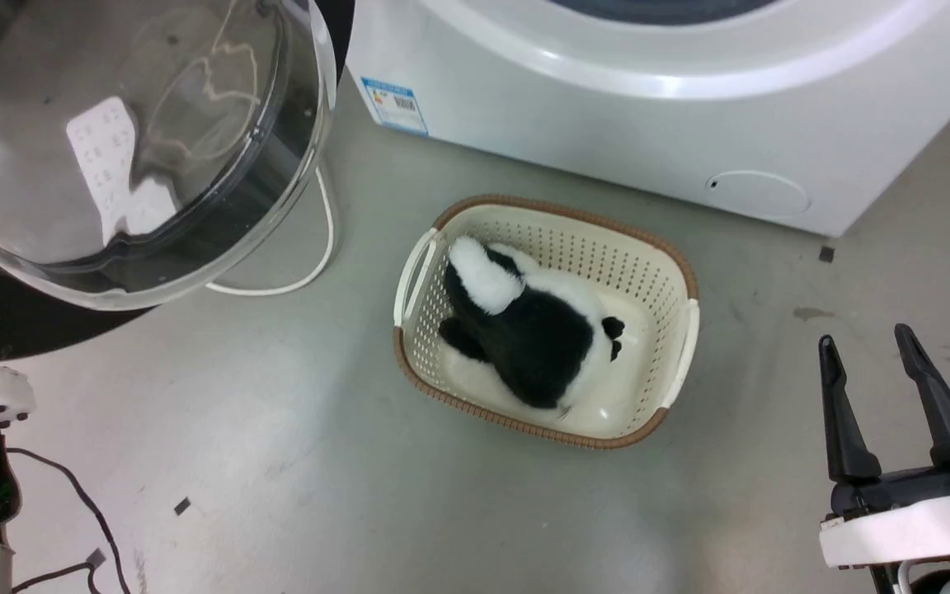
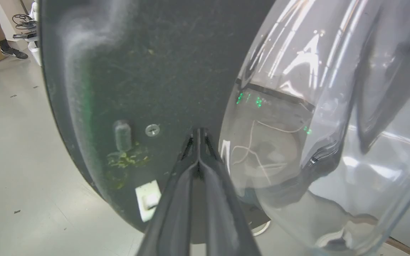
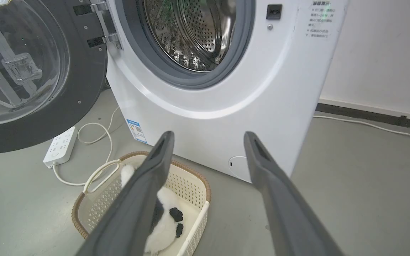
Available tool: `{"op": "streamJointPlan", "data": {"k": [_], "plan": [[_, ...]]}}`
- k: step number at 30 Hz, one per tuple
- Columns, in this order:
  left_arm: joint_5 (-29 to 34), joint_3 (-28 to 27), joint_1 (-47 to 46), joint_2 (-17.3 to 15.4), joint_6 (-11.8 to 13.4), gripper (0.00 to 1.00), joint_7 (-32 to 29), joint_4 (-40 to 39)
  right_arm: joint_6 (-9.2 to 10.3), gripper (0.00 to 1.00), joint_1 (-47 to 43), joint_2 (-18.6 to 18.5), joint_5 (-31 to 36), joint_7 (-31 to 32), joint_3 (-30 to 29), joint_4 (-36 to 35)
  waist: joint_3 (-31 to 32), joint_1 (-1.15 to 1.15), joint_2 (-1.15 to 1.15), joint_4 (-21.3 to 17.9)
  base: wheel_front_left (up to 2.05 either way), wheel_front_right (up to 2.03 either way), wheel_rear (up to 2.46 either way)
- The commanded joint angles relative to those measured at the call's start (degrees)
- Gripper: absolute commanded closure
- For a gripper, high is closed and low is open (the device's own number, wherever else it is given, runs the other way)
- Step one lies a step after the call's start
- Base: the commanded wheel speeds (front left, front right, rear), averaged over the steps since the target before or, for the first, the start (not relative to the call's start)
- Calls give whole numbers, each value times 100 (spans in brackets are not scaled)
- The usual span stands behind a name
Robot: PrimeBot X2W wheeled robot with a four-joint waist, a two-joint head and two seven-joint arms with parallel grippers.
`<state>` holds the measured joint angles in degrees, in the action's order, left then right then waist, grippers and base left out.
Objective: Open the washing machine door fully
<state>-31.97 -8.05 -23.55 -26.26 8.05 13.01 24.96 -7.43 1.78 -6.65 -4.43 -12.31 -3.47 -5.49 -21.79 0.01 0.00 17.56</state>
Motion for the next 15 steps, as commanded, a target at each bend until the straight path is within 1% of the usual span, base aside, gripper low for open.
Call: {"op": "streamJointPlan", "data": {"k": [1, 3, 6, 12, 15], "plan": [[87, 18, -10, 7, -8, 100, 81, 18, -6, 0, 31, 14, -4, -63, -28, 18, 103, -1, 0, -45, 0, 0, 0], [198, 66, 83, 55, -15, 100, 132, -42, -6, 0, 19, 44, -13, -103, -55, 55, 229, -1, 0, -82, 0, 0, 0], [415, 173, 245, 207, -41, 100, 180, -389, -6, 0, 7, 94, -33, -163, -141, 109, 447, -1, 0, -126, 0, 0, 0], [955, 509, 738, 669, -4, 100, 196, -1617, -6, 0, 19, 214, -41, -239, -241, 192, 942, -1, 0, -341, 0, 0, 0], [1128, 855, 1118, 952, -25, 100, 197, -2148, -6, 0, 2, 261, -16, -255, -222, 238, 1190, -1, 0, -529, 0, 0, 0]]}}
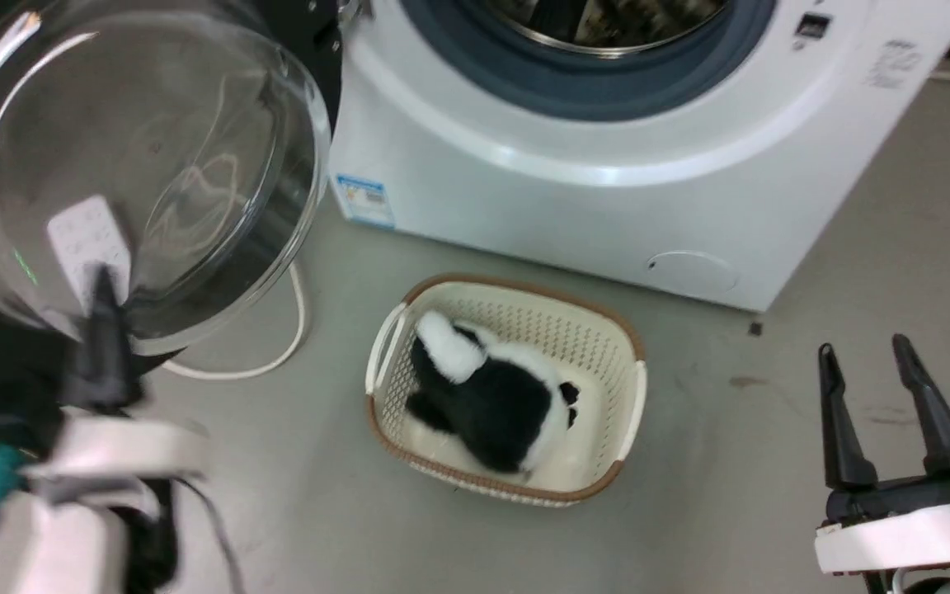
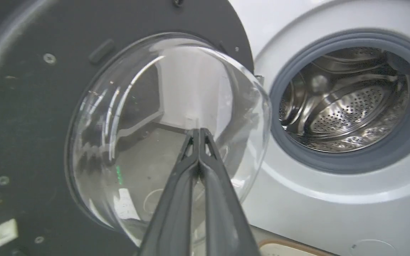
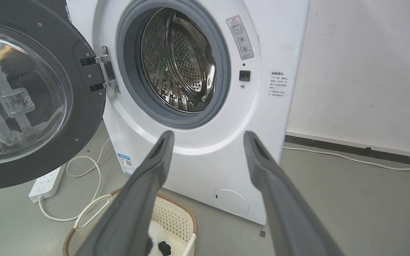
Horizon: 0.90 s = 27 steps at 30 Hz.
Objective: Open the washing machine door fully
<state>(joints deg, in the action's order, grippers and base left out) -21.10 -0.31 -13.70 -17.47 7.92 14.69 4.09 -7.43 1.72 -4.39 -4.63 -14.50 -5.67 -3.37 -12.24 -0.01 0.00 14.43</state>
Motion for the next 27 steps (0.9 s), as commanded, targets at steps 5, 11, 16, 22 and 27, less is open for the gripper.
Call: {"op": "streamJointPlan", "data": {"k": [5, 11, 16, 22, 27], "plan": [[145, 631, 613, 418, -74, 100, -9, -331, -6, 0, -82, 96, 19, -47, 91, 122, 528, 1, 0, -599, 0, 0, 0], [294, 989, 1230, 709, -26, 100, 15, -101, -6, 0, -371, 143, -33, -49, 247, 201, 906, 1, 0, -1264, 0, 0, 0], [480, 1163, 1698, 914, 56, 0, 27, 150, -6, 0, -589, 150, -141, -49, 252, 270, 1149, 1, 0, -1605, 0, 0, 0], [582, 1149, 1797, 1020, 50, 0, 29, 262, -6, 0, -664, 150, -130, -50, 269, 328, 1207, 1, 0, -1648, 0, 0, 0], [652, 1078, 1801, 1118, 2, 0, 29, 251, -6, 0, -714, 150, -122, -50, 268, 385, 1237, 1, 0, -1601, 0, 0, 0]]}}
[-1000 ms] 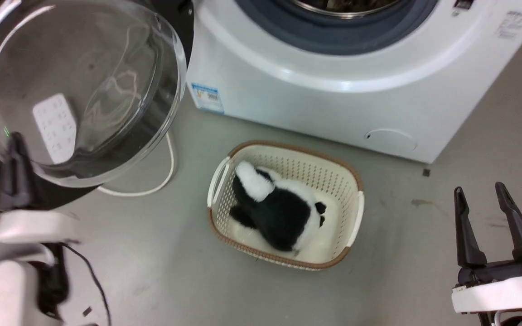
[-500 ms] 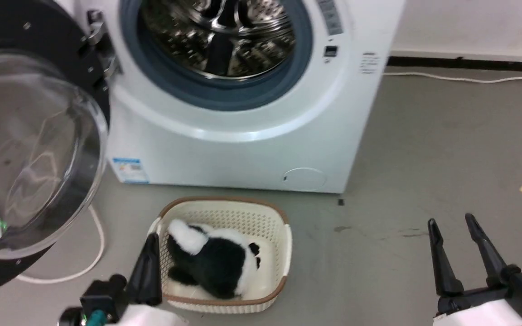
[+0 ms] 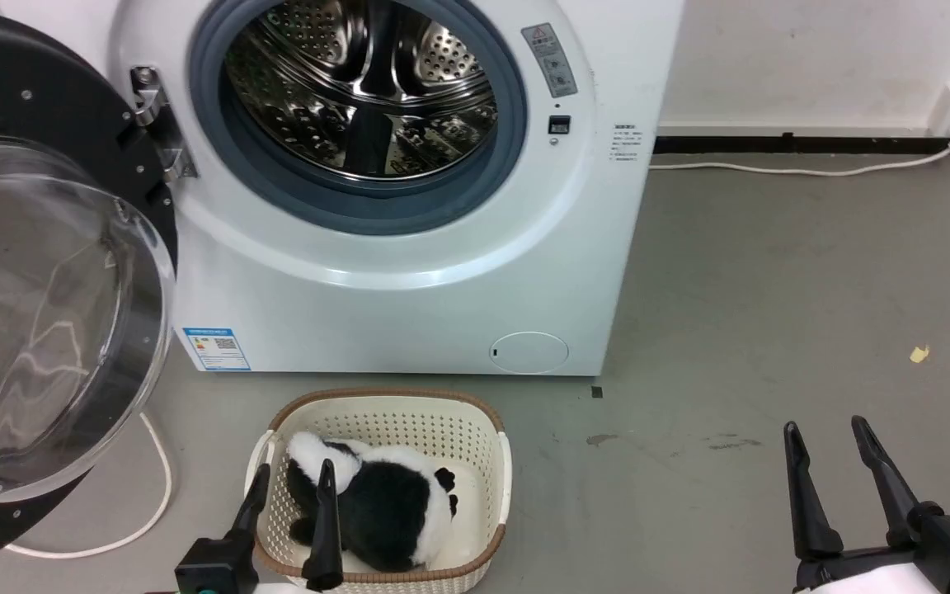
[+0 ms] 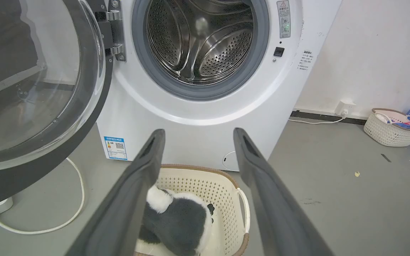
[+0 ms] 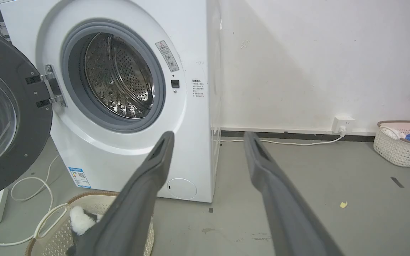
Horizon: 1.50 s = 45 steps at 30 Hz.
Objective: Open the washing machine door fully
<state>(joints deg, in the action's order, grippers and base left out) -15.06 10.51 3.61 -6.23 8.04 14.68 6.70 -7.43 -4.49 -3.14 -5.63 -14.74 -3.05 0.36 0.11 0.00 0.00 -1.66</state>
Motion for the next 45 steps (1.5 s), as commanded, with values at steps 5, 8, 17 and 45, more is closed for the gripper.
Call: {"op": "streamJointPlan", "data": {"k": [5, 8, 17, 45], "plan": [[149, -161, 113, 73, -53, 0, 31, -135, -6, 0, -110, 25, -39, -26, -7, 42, 21, 0, 0, 52, 0, 0, 0], [208, -230, 150, 112, -114, 0, 31, -191, -6, 0, -114, 25, -56, -26, 3, 55, 30, 0, 0, 88, 0, 0, 0], [279, -375, 107, 195, -275, 100, -5, -307, 0, 100, -68, 1, -49, 4, 34, 116, 50, 0, 0, 199, 0, 0, 0], [526, -510, 12, 221, -382, 100, -300, -379, -1, 100, 39, 5, 74, 301, 87, 84, 38, 0, 0, 193, 0, 0, 0]]}}
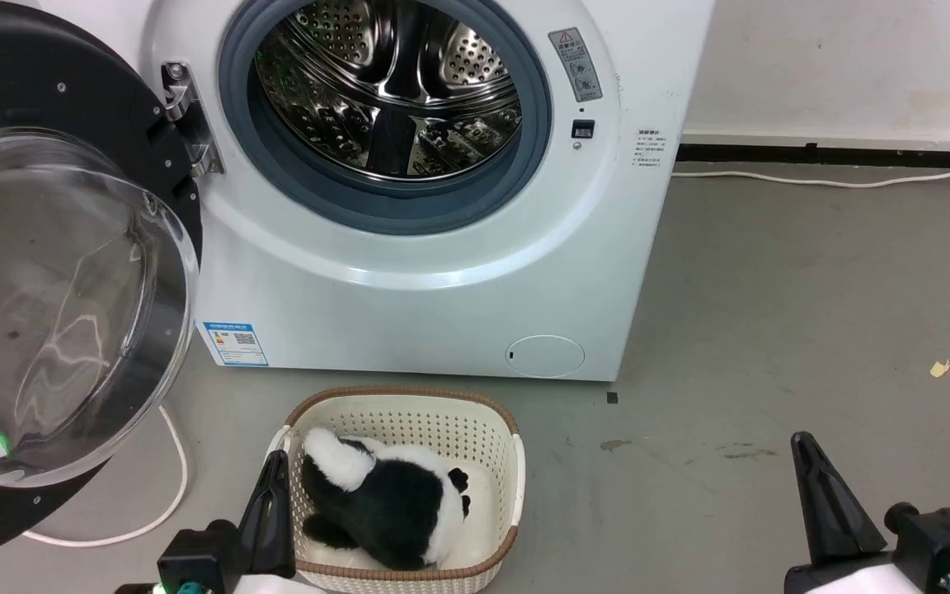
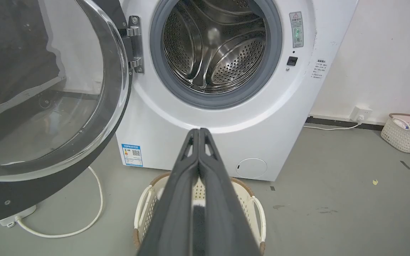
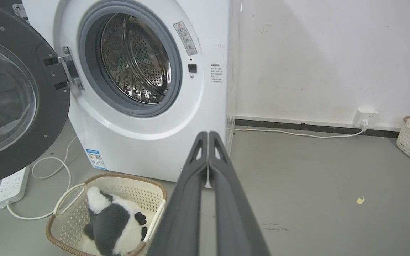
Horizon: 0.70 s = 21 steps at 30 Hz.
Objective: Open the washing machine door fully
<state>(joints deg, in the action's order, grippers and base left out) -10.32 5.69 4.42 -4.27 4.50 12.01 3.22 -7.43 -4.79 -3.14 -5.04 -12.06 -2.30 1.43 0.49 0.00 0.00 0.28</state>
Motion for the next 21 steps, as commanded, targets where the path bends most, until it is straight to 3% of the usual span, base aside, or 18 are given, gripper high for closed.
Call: {"op": "streamJointPlan", "data": {"k": [1, 21], "plan": [[62, -33, -73, 26, -32, 100, -45, -35, -1, 100, 73, 5, 20, 45, 14, -25, -1, 0, 0, 0, 0, 0, 0], [278, -153, -156, 51, -125, 100, -302, -99, -2, 100, 163, 10, 128, 303, 62, -51, -12, 0, 0, -6, 0, 0, 0]]}}
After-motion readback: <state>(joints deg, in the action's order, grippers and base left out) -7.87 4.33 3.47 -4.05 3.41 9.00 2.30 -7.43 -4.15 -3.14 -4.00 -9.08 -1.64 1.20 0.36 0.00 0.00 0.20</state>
